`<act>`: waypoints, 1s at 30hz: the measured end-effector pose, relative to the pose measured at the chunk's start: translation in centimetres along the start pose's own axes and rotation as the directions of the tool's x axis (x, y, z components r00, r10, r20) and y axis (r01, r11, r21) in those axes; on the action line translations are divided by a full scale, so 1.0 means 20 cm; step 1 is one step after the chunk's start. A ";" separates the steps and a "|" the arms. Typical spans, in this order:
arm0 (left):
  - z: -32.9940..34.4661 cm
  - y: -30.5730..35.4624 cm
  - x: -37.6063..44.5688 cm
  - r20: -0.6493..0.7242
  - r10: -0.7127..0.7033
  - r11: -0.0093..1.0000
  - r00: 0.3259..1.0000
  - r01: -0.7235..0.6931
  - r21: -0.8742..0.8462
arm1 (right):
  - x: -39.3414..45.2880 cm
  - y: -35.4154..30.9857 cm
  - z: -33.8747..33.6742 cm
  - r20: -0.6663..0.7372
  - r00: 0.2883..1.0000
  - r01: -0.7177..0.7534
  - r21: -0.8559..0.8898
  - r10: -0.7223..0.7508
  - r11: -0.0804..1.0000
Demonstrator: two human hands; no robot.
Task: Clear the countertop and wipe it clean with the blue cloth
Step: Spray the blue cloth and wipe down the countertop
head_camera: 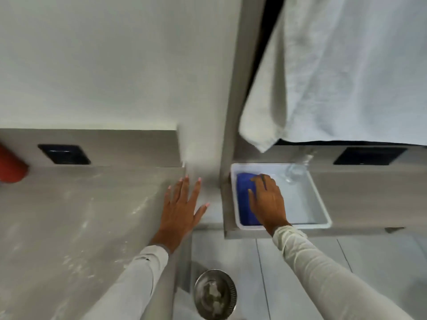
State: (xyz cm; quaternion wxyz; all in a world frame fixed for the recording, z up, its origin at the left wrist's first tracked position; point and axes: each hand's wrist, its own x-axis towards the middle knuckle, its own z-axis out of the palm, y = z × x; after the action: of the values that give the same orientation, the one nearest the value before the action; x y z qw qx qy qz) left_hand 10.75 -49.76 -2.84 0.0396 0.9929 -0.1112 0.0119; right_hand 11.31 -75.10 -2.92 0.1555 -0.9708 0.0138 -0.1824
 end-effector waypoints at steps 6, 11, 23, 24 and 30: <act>0.10 0.43 0.04 0.054 0.094 0.992 0.994 -0.089 -0.089 | 0.08 0.46 -0.05 -0.016 0.863 -0.443 0.459 0.506 0.770; 0.22 0.56 0.02 0.136 0.117 0.987 0.984 -0.100 -0.126 | 0.35 0.70 -0.03 0.085 0.791 -0.546 0.543 0.606 0.638; 0.06 0.32 -0.15 0.073 -0.120 0.962 0.990 0.135 -0.237 | 0.21 0.53 -0.06 -0.160 0.982 -0.031 0.389 0.100 0.921; 0.03 0.30 -0.17 0.050 -0.130 0.960 0.990 0.139 -0.242 | 0.18 0.45 -0.09 -0.178 0.979 -0.008 0.440 0.096 0.898; -0.10 0.09 -0.40 -0.067 -0.213 0.951 0.975 0.191 -0.243 | -0.06 -0.10 -0.20 -0.119 0.992 0.063 0.774 0.047 0.630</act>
State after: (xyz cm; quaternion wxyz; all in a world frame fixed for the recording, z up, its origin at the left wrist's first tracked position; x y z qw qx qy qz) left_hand 2.55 -49.64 -0.94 0.1631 0.9857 -0.0074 0.0406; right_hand 8.57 -74.29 0.86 0.5561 -0.7956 -0.0603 -0.2328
